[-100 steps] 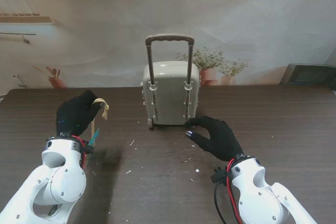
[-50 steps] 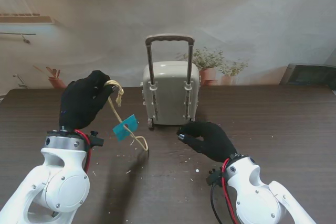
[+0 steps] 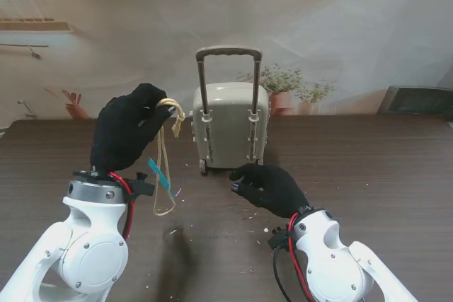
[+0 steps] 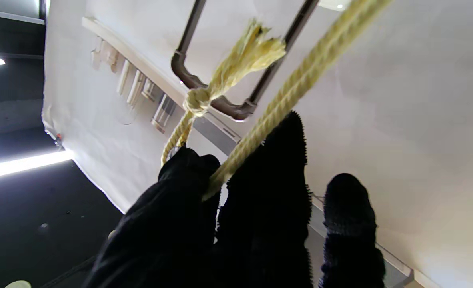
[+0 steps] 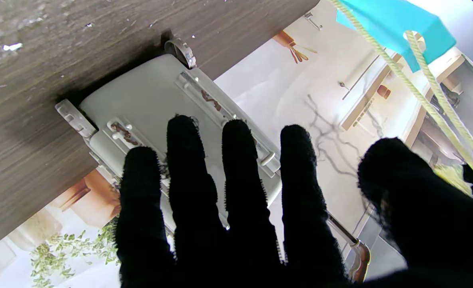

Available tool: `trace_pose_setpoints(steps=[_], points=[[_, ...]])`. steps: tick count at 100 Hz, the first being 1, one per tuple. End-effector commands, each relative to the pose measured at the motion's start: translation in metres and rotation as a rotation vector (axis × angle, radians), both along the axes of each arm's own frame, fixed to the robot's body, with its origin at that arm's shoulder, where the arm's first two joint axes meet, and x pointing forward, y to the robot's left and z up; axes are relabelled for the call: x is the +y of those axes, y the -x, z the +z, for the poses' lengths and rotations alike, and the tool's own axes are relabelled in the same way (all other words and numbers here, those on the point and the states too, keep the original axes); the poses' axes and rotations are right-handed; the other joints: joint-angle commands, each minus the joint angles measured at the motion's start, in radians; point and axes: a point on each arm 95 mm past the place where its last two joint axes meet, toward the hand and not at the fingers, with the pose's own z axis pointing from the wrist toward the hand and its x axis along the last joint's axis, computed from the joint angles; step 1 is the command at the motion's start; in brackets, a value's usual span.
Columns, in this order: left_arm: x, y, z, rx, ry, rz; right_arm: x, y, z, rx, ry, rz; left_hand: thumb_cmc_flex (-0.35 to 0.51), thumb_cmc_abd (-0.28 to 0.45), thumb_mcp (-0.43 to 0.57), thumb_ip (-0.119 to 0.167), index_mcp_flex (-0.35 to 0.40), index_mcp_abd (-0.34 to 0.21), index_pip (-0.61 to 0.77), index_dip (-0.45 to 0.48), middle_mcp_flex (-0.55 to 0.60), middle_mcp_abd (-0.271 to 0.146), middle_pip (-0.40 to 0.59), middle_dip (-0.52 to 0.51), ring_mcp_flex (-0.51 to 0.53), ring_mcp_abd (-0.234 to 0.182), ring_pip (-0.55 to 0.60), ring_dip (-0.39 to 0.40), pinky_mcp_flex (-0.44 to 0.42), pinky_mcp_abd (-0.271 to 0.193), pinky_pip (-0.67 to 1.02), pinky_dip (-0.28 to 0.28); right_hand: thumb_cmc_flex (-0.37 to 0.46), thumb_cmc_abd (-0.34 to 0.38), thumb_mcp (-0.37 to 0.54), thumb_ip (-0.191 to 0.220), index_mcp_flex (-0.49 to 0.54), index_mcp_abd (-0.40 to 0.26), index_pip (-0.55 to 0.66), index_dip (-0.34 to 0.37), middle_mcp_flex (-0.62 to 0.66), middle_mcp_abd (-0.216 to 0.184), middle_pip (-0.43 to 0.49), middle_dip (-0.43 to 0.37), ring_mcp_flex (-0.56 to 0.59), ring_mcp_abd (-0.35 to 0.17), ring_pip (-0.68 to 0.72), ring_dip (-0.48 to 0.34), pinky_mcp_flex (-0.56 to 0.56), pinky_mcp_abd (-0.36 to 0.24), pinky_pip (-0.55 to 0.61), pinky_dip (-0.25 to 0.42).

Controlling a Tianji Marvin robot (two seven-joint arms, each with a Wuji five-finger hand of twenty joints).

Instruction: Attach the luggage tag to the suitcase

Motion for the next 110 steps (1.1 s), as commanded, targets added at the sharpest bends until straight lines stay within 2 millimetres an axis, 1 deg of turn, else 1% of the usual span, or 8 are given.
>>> trace_pose_setpoints(steps=[1, 9, 24, 42, 67, 79, 91, 110], points=[[-0.006, 0.007, 0.007, -0.020, 0.003, -0.027, 0.002, -0.002, -0.001, 0.004, 0.012, 0.005, 0.061, 0.028, -0.020, 0.017, -0.006, -0.057, 0.016, 0.015, -0.002, 0.036, 0.011, 0.007, 0.007, -0.015, -0.013, -0.014, -0.017, 0.035, 0.000, 0.016, 0.034, -0.022, 0.036, 0.017, -0.051, -0.049, -0.011, 0.008, 0.008, -0.003, 0.025, 0.015, 0.018, -0.006, 0.012, 0.014, -0.004, 0.004, 0.018, 0.014], [-0.010, 0.011, 0.008, -0.027, 0.007, -0.045, 0.003, -0.004, -0.001, -0.001, 0.027, 0.010, 0.061, 0.028, -0.021, 0.018, -0.006, -0.057, 0.015, 0.015, -0.001, 0.037, 0.010, 0.007, 0.007, -0.016, -0.013, -0.014, -0.016, 0.035, 0.000, 0.016, 0.047, -0.032, 0.041, 0.017, -0.080, -0.078, -0.004, 0.008, 0.005, -0.011, 0.035, 0.018, 0.021, -0.016, 0.016, 0.013, 0.000, -0.002, 0.021, 0.012], [-0.015, 0.018, 0.012, -0.042, 0.024, -0.072, 0.008, -0.009, -0.003, -0.007, 0.026, 0.002, 0.062, 0.029, -0.023, 0.018, -0.006, -0.057, 0.015, 0.016, -0.001, 0.037, 0.010, 0.008, 0.008, -0.017, -0.012, -0.014, -0.015, 0.038, -0.001, 0.016, 0.052, -0.057, 0.057, 0.017, -0.112, -0.087, 0.017, -0.004, 0.010, -0.016, 0.055, 0.022, 0.031, -0.020, 0.031, 0.015, 0.013, -0.003, 0.034, 0.010], [-0.021, 0.020, 0.016, -0.064, 0.015, -0.100, 0.008, -0.012, -0.005, 0.001, 0.030, -0.005, 0.062, 0.031, -0.026, 0.019, -0.006, -0.057, 0.015, 0.016, -0.001, 0.036, 0.009, 0.008, 0.008, -0.017, -0.012, -0.014, -0.013, 0.037, 0.000, 0.017, 0.032, -0.041, 0.049, 0.014, -0.138, -0.090, 0.017, -0.025, 0.010, -0.013, 0.060, 0.021, 0.027, -0.015, 0.035, 0.013, 0.007, -0.001, 0.039, 0.008], [-0.027, 0.019, 0.018, -0.069, 0.021, -0.125, 0.005, -0.017, -0.012, 0.000, 0.056, -0.034, 0.065, 0.032, -0.029, 0.020, -0.005, -0.057, 0.014, 0.017, -0.002, 0.035, 0.009, 0.009, 0.008, -0.018, -0.012, -0.014, -0.010, 0.035, 0.001, 0.017, 0.153, -0.032, 0.060, 0.025, -0.167, -0.165, 0.048, -0.071, 0.027, -0.020, 0.068, 0.021, 0.043, -0.023, 0.053, 0.014, 0.022, -0.005, 0.057, 0.005], [-0.029, 0.019, 0.018, -0.068, 0.033, -0.139, 0.006, -0.020, -0.017, 0.004, 0.075, -0.032, 0.065, 0.032, -0.031, 0.021, -0.005, -0.057, 0.014, 0.017, -0.002, 0.035, 0.009, 0.009, 0.008, -0.017, -0.012, -0.014, -0.010, 0.035, 0.001, 0.017, 0.189, -0.062, 0.071, 0.029, -0.197, -0.213, 0.063, -0.084, 0.027, -0.031, 0.074, 0.023, 0.049, -0.032, 0.061, 0.016, 0.033, -0.010, 0.066, 0.007], [-0.030, 0.020, 0.020, -0.076, 0.038, -0.149, 0.010, -0.023, -0.021, -0.001, 0.090, -0.026, 0.066, 0.032, -0.033, 0.021, -0.005, -0.057, 0.014, 0.017, -0.001, 0.035, 0.009, 0.009, 0.008, -0.020, -0.012, -0.014, -0.010, 0.035, 0.001, 0.018, 0.179, -0.099, 0.096, 0.029, -0.225, -0.244, 0.082, -0.098, 0.027, -0.042, 0.084, 0.025, 0.056, -0.041, 0.074, 0.018, 0.043, -0.015, 0.079, 0.008], [-0.030, 0.024, 0.021, -0.093, 0.033, -0.154, 0.021, -0.028, -0.026, 0.026, 0.076, 0.002, 0.067, 0.034, -0.035, 0.022, -0.005, -0.057, 0.012, 0.016, -0.001, 0.035, 0.009, 0.009, 0.009, -0.020, -0.011, -0.013, -0.008, 0.035, 0.002, 0.018, 0.162, -0.098, 0.094, 0.025, -0.225, -0.277, 0.088, -0.108, 0.027, -0.041, 0.081, 0.022, 0.049, -0.040, 0.074, 0.017, 0.032, -0.017, 0.075, 0.003]])
